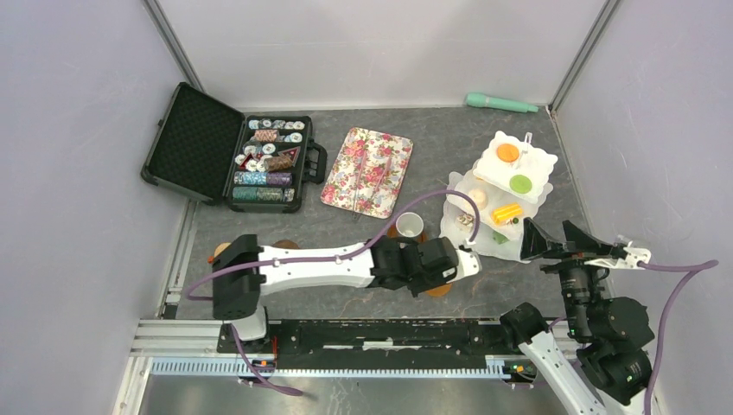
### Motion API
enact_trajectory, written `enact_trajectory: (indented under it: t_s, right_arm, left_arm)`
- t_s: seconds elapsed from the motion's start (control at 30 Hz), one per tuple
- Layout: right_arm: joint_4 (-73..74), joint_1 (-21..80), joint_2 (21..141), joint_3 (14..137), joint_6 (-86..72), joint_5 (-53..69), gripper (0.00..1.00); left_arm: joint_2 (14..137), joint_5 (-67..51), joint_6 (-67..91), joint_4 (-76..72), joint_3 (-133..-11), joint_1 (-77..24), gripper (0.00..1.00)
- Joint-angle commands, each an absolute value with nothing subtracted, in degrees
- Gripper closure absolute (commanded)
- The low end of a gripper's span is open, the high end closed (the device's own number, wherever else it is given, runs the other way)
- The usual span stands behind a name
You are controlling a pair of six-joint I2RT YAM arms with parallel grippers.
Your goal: Serve the afternoon tea
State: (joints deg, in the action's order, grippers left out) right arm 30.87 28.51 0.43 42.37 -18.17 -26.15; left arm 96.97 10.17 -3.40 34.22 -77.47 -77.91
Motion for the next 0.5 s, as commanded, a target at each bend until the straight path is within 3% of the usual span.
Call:
enact_trajectory:
  t_s: [0.0, 0.47]
  right_arm:
    - [30.46, 28.96, -7.4, 45.63, -17.25, -28.37, 0.02]
    - [32.11, 28.92, -7.47, 46.41, -18.04, -29.36, 0.02]
  left_arm:
    - [101.02, 4.61, -12.34, 31.33, -84.71, -77.63, 0.98]
    - [110.97, 4.56, -15.11, 37.29, -91.82, -77.61, 0.98]
